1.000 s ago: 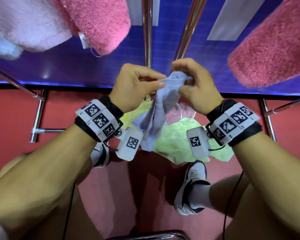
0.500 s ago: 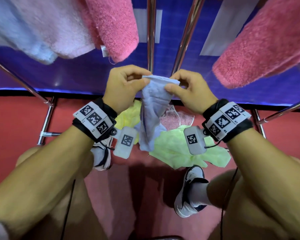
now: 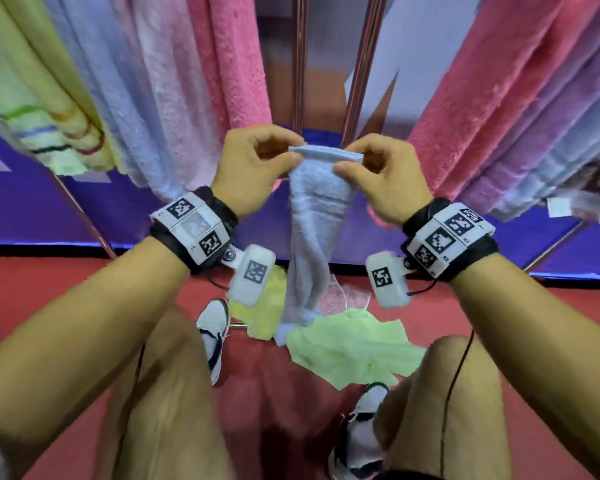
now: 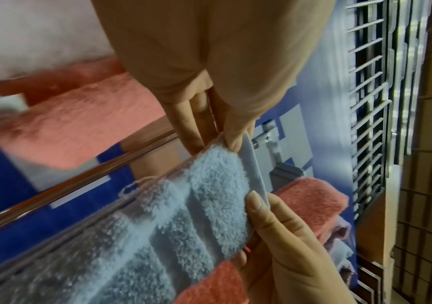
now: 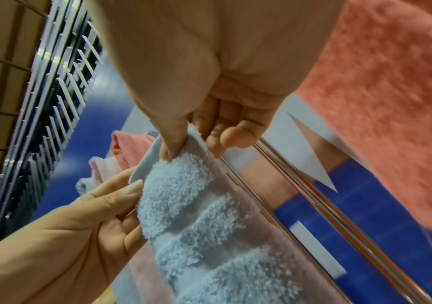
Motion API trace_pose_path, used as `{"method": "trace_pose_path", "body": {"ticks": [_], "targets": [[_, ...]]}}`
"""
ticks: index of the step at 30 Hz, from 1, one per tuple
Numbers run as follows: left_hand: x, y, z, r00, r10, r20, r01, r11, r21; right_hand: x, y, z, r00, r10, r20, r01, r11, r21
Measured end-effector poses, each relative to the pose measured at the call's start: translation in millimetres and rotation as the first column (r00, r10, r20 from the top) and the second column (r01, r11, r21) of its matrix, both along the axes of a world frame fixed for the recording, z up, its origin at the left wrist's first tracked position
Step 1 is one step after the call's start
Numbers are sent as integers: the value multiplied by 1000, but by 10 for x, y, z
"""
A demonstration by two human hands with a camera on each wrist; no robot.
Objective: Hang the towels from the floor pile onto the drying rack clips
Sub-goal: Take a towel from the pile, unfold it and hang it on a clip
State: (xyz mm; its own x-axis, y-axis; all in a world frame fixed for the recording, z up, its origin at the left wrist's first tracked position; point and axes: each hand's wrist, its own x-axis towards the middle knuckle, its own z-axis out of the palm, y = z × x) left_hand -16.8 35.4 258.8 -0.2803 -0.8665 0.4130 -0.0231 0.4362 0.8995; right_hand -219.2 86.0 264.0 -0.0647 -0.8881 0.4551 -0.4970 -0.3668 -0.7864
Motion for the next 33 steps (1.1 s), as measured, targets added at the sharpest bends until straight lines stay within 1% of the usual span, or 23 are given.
{"method": "trace_pose_path", "body": {"ticks": [5,8,10,15,17,19,20,22,23,26,29,31,33], "targets": [[-13,217,718,1000,1,-19,-3,993,-116,-9,202,744,995,-39,-92,29,993,-111],[-42,316,1084,999,-10,-40,5,991,-130,-19,294,1123,989,-81,-123,58,982,-181],[-80,365,1316,999,-16,-50,8,988,-155,-25,354,1339,987,-105,-118,78,974,-213],[-160,496,1878,995,-21,-99,2,982,-190,-8,525,1850,992,-129,4,125,947,-297],[-208,571,2072,992,-41,-119,17,980,-200,23,579,2001,986,-117,122,153,924,-351],[-243,622,2214,988,-69,-137,42,981,-190,71,610,2054,971,-95,219,168,924,-344],[-251,647,2284,987,-80,-138,53,980,-194,92,628,2067,969,-62,237,136,941,-311],[-239,690,2395,988,-100,-121,71,974,-217,130,665,2053,966,72,247,-14,974,-226],[-226,703,2439,987,-106,-118,77,971,-225,142,675,2044,967,111,229,-65,978,-200],[-173,704,2535,981,-114,-156,79,973,-216,160,679,2120,982,62,181,-22,976,-215],[-150,671,2485,970,-105,-221,72,986,-153,249,648,2275,979,57,194,-6,968,-252],[-171,683,2326,953,-175,-246,161,984,-73,326,639,2377,967,73,244,-7,966,-259],[-203,700,2082,926,-275,-260,284,959,-4,371,597,2459,954,67,293,6,970,-242]]}}
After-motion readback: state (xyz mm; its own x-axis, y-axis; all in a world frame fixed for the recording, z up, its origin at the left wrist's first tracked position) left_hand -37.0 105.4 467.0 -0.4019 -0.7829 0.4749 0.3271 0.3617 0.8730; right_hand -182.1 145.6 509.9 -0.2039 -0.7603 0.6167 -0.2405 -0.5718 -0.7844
